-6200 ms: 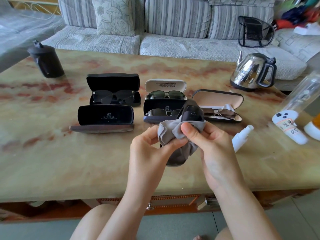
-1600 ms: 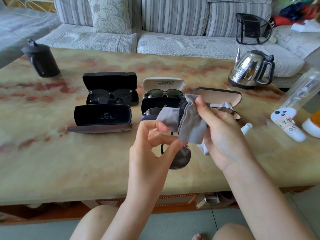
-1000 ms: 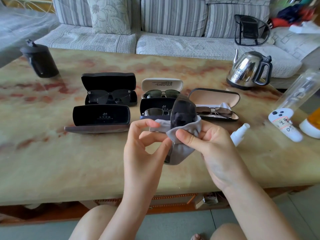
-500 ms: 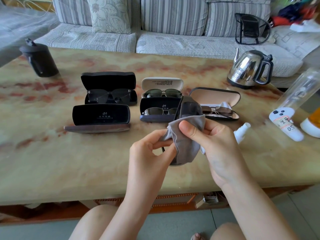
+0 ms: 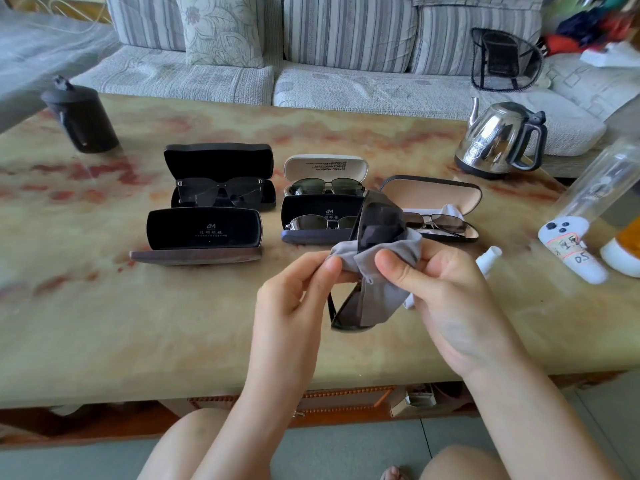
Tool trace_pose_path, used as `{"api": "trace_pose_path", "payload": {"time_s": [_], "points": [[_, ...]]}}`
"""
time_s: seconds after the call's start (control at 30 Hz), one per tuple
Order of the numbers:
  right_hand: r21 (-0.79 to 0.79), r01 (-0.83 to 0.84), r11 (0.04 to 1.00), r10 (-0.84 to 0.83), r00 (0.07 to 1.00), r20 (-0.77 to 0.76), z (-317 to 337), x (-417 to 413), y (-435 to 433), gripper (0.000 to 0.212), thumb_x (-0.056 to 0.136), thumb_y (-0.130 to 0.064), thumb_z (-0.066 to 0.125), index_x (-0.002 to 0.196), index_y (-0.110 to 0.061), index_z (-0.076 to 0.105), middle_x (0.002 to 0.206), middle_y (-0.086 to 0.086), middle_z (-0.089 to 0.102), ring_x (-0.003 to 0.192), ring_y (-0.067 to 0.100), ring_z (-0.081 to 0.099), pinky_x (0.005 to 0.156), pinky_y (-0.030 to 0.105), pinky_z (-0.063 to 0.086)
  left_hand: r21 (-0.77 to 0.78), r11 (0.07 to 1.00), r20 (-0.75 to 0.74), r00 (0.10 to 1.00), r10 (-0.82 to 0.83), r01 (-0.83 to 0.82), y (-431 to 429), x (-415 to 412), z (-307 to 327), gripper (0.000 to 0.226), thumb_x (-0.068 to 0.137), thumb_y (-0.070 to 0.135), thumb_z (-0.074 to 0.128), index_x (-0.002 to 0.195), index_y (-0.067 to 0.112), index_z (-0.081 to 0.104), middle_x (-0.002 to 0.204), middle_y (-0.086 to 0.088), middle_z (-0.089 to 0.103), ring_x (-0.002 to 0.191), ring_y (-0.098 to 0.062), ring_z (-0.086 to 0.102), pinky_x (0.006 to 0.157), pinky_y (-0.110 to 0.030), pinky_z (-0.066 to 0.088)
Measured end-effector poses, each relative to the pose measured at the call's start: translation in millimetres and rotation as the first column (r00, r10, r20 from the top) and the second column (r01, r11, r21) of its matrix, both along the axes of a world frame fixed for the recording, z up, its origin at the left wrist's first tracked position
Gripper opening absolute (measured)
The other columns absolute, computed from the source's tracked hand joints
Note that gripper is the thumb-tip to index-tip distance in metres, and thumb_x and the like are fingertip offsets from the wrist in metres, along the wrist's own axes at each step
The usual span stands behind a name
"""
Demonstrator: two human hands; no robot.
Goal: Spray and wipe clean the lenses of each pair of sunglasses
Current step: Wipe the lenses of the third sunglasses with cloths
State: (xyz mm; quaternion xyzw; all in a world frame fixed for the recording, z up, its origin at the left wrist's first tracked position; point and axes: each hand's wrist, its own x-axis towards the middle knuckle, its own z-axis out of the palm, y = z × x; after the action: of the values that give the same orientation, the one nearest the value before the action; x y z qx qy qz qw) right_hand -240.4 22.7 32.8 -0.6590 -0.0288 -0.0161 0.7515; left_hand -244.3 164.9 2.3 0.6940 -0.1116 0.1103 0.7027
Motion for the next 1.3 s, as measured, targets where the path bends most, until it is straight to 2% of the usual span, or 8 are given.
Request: {"api": "trace_pose_path", "payload": {"time_s": [0.13, 0.3, 0.37, 0.43, 0.6, 1.0, 1.13, 1.3], "points": [[-0.017, 0.048, 0.999, -0.049, 0.998, -0.040, -0.2, -0.4, -0.2, 0.026, 0.058, -0.019, 0.076, 0.081, -0.007, 0.071, 0.084, 0.010, 0.076, 0.080, 0.017, 0.072, 0.065, 0.016, 0.051, -0.042, 0.991, -0.048, 0.991, 0.124, -0.126, 3.4, 0.5, -2.4, 0.004, 0.078, 0.023, 0.074, 0.081, 0.025, 0.076, 0.078, 0.010, 0.075, 0.081, -0.007, 0.070, 0.078, -0.024, 0.054], [-0.001, 0.081, 0.997, -0.081, 0.994, -0.076, -1.5, 1.3, 3.0, 0.041, 0.052, -0.026, 0.079, 0.087, -0.006, 0.072, 0.091, 0.015, 0.076, 0.087, 0.026, 0.074, 0.069, 0.022, 0.056, -0.090, 0.973, -0.033, 0.977, 0.211, -0.213, 2.3, 0.8, 1.8, 0.010, 0.066, 0.021, 0.076, 0.070, 0.015, 0.070, 0.098, 0.002, 0.063, 0.086, 0.010, 0.060, 0.067, -0.006, 0.046], [0.016, 0.074, 0.997, -0.072, 0.995, -0.071, 0.1, 1.1, 4.8, 0.037, 0.056, -0.024, 0.077, 0.087, -0.005, 0.071, 0.086, 0.011, 0.076, 0.081, 0.020, 0.074, 0.064, 0.017, 0.054, -0.191, 0.969, -0.071, 0.986, 0.149, -0.160, 3.2, 2.2, 1.5, 0.012, 0.066, 0.016, 0.075, 0.072, 0.007, 0.070, 0.100, 0.000, 0.070, 0.086, 0.006, 0.067, 0.070, -0.009, 0.050], [0.018, 0.080, 0.997, -0.079, 0.996, -0.048, 1.6, 0.4, 6.1, 0.027, 0.062, -0.021, 0.072, 0.084, -0.006, 0.070, 0.071, -0.001, 0.074, 0.065, 0.006, 0.069, 0.054, 0.009, 0.046, -0.270, 0.958, -0.109, 0.992, 0.068, -0.095, 3.2, 1.8, 1.1, 0.007, 0.074, 0.010, 0.072, 0.079, 0.006, 0.071, 0.086, -0.004, 0.076, 0.078, -0.009, 0.072, 0.067, -0.017, 0.055], [-0.030, 0.069, 0.997, -0.068, 0.997, 0.020, 0.6, -1.2, 6.9, 0.015, 0.072, -0.019, 0.063, 0.080, -0.009, 0.069, 0.064, -0.010, 0.070, 0.061, -0.004, 0.063, 0.054, 0.004, 0.041, -0.252, 0.963, -0.075, 0.994, 0.080, -0.096, 3.5, 1.8, 1.0, 0.023, 0.087, -0.004, 0.062, 0.099, 0.013, 0.072, 0.086, 0.000, 0.077, 0.080, -0.013, 0.074, 0.066, -0.019, 0.056], [-0.006, 0.077, 0.997, -0.078, 0.996, -0.034, -5.7, -1.4, 4.5, 0.025, 0.064, -0.019, 0.074, 0.084, -0.004, 0.072, 0.080, 0.010, 0.075, 0.077, 0.015, 0.071, 0.067, 0.015, 0.051, -0.214, 0.951, -0.108, 0.973, 0.202, -0.221, 5.7, 3.5, 0.4, 0.015, 0.071, 0.013, 0.079, 0.067, 0.009, 0.065, 0.061, 0.001, 0.069, 0.052, -0.007, 0.061, 0.054, -0.015, 0.049], [0.036, 0.115, 0.993, -0.113, 0.992, -0.052, -4.7, 0.2, 6.4, 0.026, 0.060, -0.019, 0.075, 0.083, -0.007, 0.072, 0.076, 0.006, 0.075, 0.074, 0.014, 0.072, 0.063, 0.017, 0.052, -0.226, 0.960, -0.084, 0.985, 0.152, -0.167, 4.5, 5.1, -3.0, 0.009, 0.089, 0.006, 0.063, 0.086, 0.008, 0.070, 0.069, -0.004, 0.071, 0.058, -0.010, 0.065, 0.061, -0.018, 0.053], [0.089, 0.125, 0.988, -0.116, 0.988, -0.098, -5.0, 2.7, 1.3, 0.024, 0.063, -0.021, 0.073, 0.084, -0.009, 0.073, 0.075, 0.001, 0.074, 0.075, 0.011, 0.070, 0.065, 0.015, 0.051, -0.206, 0.971, -0.099, 0.990, 0.101, -0.120, 11.4, 9.9, -4.7, 0.037, 0.098, -0.006, 0.044, 0.121, 0.017, 0.062, 0.105, 0.001, 0.074, 0.098, -0.009, 0.069, 0.081, -0.022, 0.055]]}}
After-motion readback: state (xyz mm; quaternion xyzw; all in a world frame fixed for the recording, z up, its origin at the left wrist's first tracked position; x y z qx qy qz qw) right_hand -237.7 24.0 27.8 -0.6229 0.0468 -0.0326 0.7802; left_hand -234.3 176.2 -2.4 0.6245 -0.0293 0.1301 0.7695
